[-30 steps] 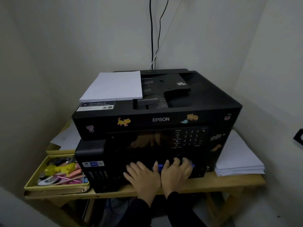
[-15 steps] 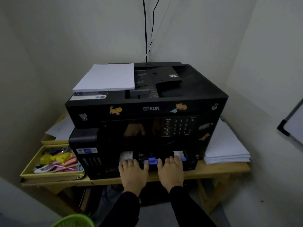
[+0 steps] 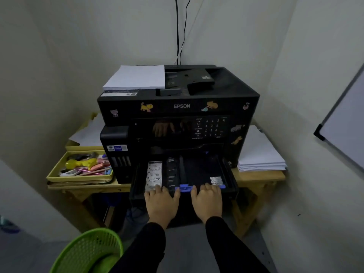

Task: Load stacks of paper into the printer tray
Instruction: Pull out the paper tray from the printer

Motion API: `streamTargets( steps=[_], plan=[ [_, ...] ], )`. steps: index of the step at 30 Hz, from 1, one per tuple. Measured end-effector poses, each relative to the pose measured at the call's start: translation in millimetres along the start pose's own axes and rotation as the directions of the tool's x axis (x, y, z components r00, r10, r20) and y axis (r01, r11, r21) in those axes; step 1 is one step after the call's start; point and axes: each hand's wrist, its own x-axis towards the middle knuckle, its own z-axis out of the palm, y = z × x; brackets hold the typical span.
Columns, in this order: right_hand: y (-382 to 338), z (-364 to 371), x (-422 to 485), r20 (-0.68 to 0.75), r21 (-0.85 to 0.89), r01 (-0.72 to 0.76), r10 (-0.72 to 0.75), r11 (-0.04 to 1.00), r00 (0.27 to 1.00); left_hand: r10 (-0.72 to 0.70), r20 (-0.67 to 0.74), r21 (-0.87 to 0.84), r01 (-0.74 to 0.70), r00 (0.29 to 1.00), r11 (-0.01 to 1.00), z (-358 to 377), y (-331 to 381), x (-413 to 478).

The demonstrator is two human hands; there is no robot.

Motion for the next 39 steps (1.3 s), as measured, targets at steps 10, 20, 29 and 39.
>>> streamTargets(
  steps=[10,20,29,39],
  plan=[
    [5.8,-16.9,-46.3,0.095,-0.025,-0.078,0.08,0.997,0.992,0.082,0.007,0.123,-0.082,0.997,0.989,-4.9,-4.2,-53.5],
    [12.7,-30.3,-49.0,0.044,-0.048,-0.013,0.015,0.999,0.999,0.18,-0.023,0.182,-0.173,0.983,0.968,-16.3,-9.1,-69.4],
    [-2.0,-30.8,-34.9,0.022,0.113,-0.214,0.212,0.97,0.977,0.114,-0.038,0.052,-0.112,0.993,0.992,-19.8,-2.4,-47.5],
    [-33.9,-78.1,59.3,-0.074,0.276,-0.09,0.114,0.957,0.991,0.035,-0.309,-0.068,-0.058,0.95,0.996,-71.4,20.3,28.5]
  ],
)
